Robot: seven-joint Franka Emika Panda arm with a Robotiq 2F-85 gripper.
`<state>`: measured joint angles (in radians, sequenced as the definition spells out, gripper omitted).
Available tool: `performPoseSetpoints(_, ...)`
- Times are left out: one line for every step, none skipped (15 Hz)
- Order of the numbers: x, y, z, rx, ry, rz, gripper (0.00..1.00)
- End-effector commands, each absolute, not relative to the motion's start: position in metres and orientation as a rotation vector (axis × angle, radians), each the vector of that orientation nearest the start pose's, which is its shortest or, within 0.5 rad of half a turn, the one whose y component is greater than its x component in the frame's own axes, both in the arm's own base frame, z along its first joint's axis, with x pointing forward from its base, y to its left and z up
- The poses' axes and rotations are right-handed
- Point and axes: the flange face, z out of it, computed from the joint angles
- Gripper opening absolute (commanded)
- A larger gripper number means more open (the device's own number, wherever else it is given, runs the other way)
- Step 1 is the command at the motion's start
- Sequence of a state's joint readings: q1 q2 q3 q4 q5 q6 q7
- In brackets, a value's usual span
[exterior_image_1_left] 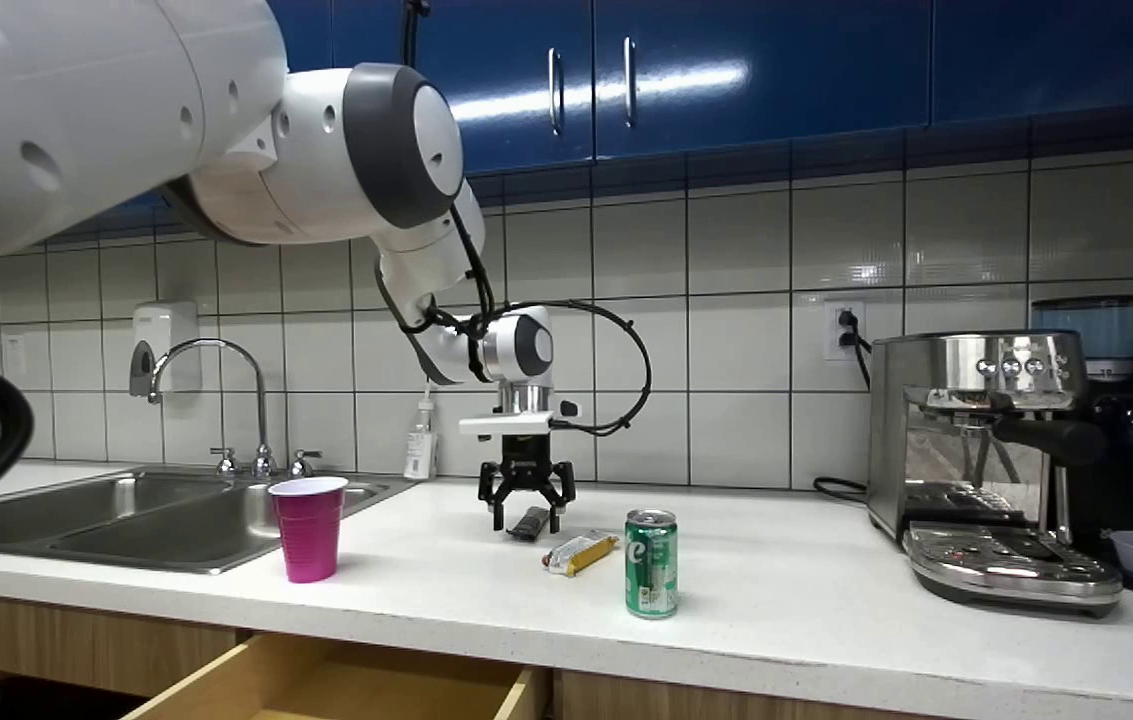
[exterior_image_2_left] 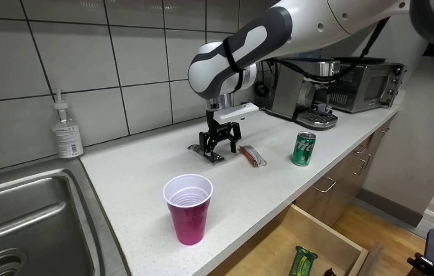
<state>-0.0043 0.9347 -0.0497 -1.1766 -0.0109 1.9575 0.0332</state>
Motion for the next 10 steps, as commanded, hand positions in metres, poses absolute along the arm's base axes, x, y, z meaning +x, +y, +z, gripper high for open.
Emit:
performPoseSetpoints(0.7546,-0.0322,0.2114,-3.173,0.057,0.242,1.0)
performPoseSetpoints(0.756,-0.0318,0.211,-3.174,0.051,0.236,1.0)
performPoseSetpoints(0.7568,-0.0316,0.2106,-3.173,0.047,0.236,1.0)
performPoseSetpoints(0.7578,-0.0316,0.2104,-3.173,0.046,0.231,1.0)
performPoseSetpoints(0.7588,-0.0316,0.2102,-3.174,0.045,0.228,1.0)
performPoseSetpoints(0.7597,-0.0319,0.2092,-3.174,0.045,0.225,1.0)
performPoseSetpoints(0.7607,-0.0322,0.2075,-3.176,0.042,0.22,1.0)
performPoseSetpoints(0.7613,-0.032,0.2061,-3.177,0.041,0.221,1.0)
performPoseSetpoints(0.7617,-0.0315,0.2054,-3.177,0.04,0.224,1.0)
performPoseSetpoints(0.7624,-0.0311,0.2051,-3.178,0.04,0.224,1.0)
